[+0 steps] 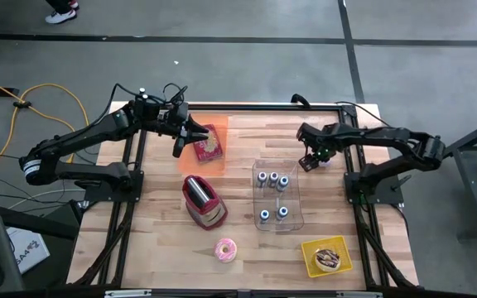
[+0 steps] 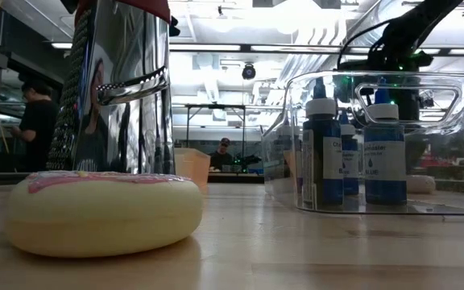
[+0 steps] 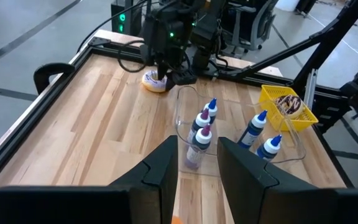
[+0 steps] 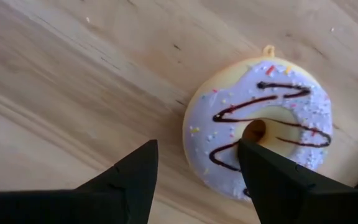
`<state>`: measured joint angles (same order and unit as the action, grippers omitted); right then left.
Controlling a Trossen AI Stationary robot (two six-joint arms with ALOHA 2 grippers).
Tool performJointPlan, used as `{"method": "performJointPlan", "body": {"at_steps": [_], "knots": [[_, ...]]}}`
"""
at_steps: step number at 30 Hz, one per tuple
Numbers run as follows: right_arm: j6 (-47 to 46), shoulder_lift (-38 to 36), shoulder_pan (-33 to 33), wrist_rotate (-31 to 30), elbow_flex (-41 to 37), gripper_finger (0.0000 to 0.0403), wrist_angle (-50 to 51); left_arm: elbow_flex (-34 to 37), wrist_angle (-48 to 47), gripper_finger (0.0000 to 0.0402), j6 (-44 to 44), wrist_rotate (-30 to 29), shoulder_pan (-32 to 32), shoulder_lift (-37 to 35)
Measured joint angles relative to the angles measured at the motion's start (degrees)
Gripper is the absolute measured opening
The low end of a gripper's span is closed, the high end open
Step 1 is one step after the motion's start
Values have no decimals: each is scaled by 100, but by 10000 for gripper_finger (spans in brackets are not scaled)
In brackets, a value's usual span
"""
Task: Pick & Place Food Item
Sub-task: Put the white donut into the yellow bin
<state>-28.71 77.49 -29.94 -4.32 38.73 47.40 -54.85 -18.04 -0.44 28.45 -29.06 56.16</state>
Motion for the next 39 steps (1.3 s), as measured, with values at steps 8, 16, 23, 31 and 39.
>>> {"method": "performJointPlan", "body": {"at_steps": [8,16,23,31,39], "knots": [[-146,0,119,-365,-134,210,-51,0,4,108,45,0,0,0],[-135,0,109,-622,-134,210,-48,0,4,108,45,0,0,0],[-109,79,108,-494,-134,210,-50,0,2,108,47,0,0,0],[5,461,108,-428,-130,210,-104,0,1,108,47,2,0,0],[68,459,117,-437,-130,210,-140,0,2,108,47,2,0,0]]}}
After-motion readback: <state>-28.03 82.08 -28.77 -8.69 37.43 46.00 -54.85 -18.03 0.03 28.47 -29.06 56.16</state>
